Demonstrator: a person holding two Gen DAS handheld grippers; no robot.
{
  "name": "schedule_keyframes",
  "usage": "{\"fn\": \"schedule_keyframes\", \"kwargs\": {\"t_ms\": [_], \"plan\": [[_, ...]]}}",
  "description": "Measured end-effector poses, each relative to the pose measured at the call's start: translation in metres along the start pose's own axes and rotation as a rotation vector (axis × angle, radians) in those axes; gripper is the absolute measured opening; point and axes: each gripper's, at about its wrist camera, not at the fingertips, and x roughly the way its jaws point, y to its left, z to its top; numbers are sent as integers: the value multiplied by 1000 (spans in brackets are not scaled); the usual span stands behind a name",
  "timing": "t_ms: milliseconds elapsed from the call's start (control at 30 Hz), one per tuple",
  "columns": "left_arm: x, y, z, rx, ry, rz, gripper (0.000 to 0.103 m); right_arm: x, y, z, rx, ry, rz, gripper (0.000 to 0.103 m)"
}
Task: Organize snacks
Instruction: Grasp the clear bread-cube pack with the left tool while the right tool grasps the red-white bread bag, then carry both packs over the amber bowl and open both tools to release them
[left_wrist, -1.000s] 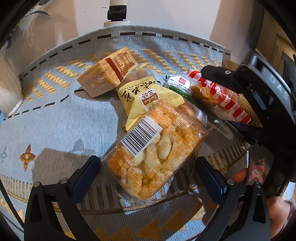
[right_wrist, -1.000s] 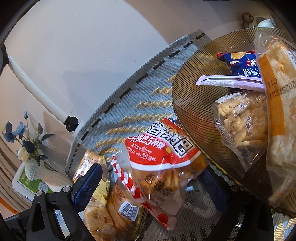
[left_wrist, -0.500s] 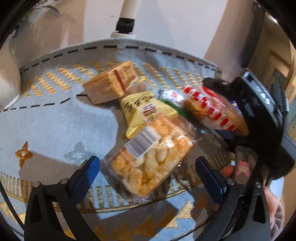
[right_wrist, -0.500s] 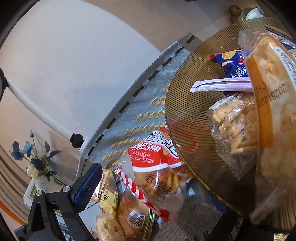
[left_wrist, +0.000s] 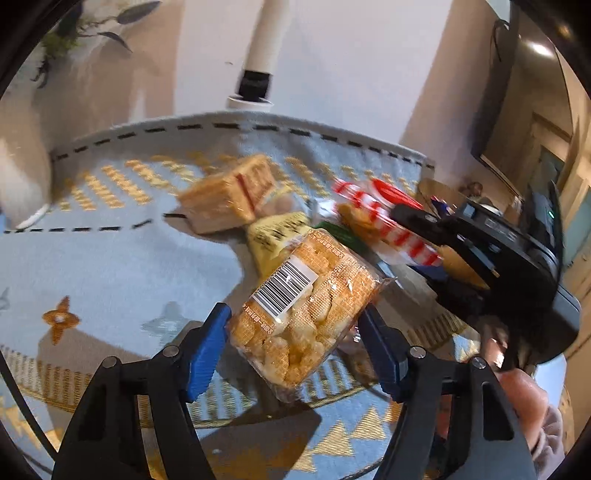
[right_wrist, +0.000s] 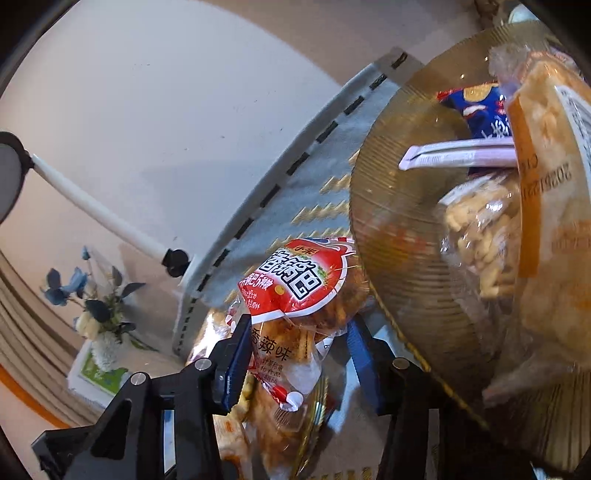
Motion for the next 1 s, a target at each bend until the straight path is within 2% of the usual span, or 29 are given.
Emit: {"fn": "schedule_keyframes", "kwargs": {"t_ms": [167,300,467,667,833,1000], "plan": [[-7,9,6,-20,-32,78,68,-22,3,-2,10,-3,73,49],[-4,19,6,-52,-14,139,68,-26,12,-4,-17,62,99,49],[-10,39,3,-124,-7,141,68,-43,21,-19,-44,79,167,49],[-6,52,-3,-158,19,188,68,-39,30,-23,-76,93,171,49],[-5,49,-6,-136,10,208,68,-36,32,-25,-76,92,168,49],[-12,54,-9,-163,-28,206,68,-41,35,-22,-107,67,186,49]]}}
